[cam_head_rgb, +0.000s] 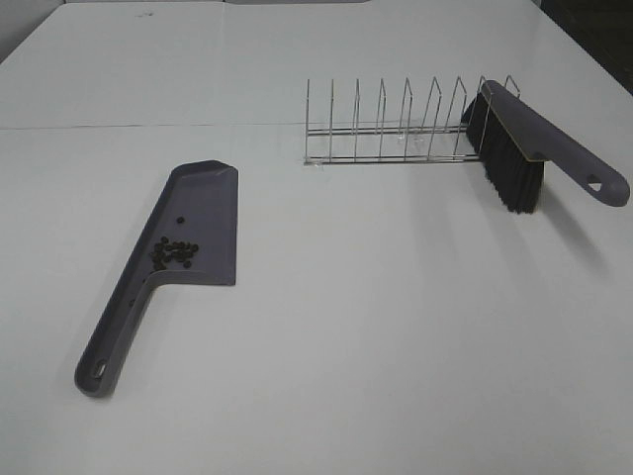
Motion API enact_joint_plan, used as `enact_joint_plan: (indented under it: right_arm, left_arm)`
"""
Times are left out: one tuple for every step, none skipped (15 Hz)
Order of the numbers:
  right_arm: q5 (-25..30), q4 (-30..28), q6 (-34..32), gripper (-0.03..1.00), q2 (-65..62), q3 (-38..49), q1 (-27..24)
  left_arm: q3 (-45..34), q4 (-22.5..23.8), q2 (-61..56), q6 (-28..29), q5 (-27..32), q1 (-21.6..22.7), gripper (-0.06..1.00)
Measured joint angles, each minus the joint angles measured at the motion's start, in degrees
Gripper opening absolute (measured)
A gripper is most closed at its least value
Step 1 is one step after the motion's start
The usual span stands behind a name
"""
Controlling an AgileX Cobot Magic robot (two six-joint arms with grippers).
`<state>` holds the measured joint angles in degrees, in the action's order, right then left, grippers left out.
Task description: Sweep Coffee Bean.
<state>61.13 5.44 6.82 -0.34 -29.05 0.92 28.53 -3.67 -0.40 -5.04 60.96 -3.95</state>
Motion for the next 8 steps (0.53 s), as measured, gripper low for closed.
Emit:
enact_joint_plan:
  right_arm:
    - [0.0,0.0,0.0,0.66,0.0,0.0,0.0]
    - [0.0,0.0,0.0,0.66,0.0,0.0,0.0]
    - [0.0,0.0,0.0,0.66,0.0,0.0,0.0]
    - [0.0,0.0,0.0,0.66,0.0,0.0,0.0]
    - [0.0,0.0,0.0,0.66,0.0,0.0,0.0]
    - [0.0,0.0,0.0,0.66,0.0,0.0,0.0]
    - [0.0,0.0,0.0,0.66,0.0,0.0,0.0]
    - [0.0,0.0,0.0,0.66,0.0,0.0,0.0]
  left_arm:
    - [0.0,0.0,0.0,0.0,0.0,0.0,0.67]
    - [0.0,0.0,0.0,0.0,0.0,0.0,0.67]
    - [0.0,0.0,0.0,0.0,0.0,0.0,0.67]
    - [0.0,0.0,0.0,0.0,0.0,0.0,0.67]
    - [0.0,0.0,0.0,0.0,0.0,0.0,0.67]
    - [0.0,0.0,0.0,0.0,0.0,0.0,0.67]
    - [0.0,0.0,0.0,0.0,0.0,0.0,0.67]
    - [0.0,0.0,0.0,-0.1,0.0,0.0,0.67]
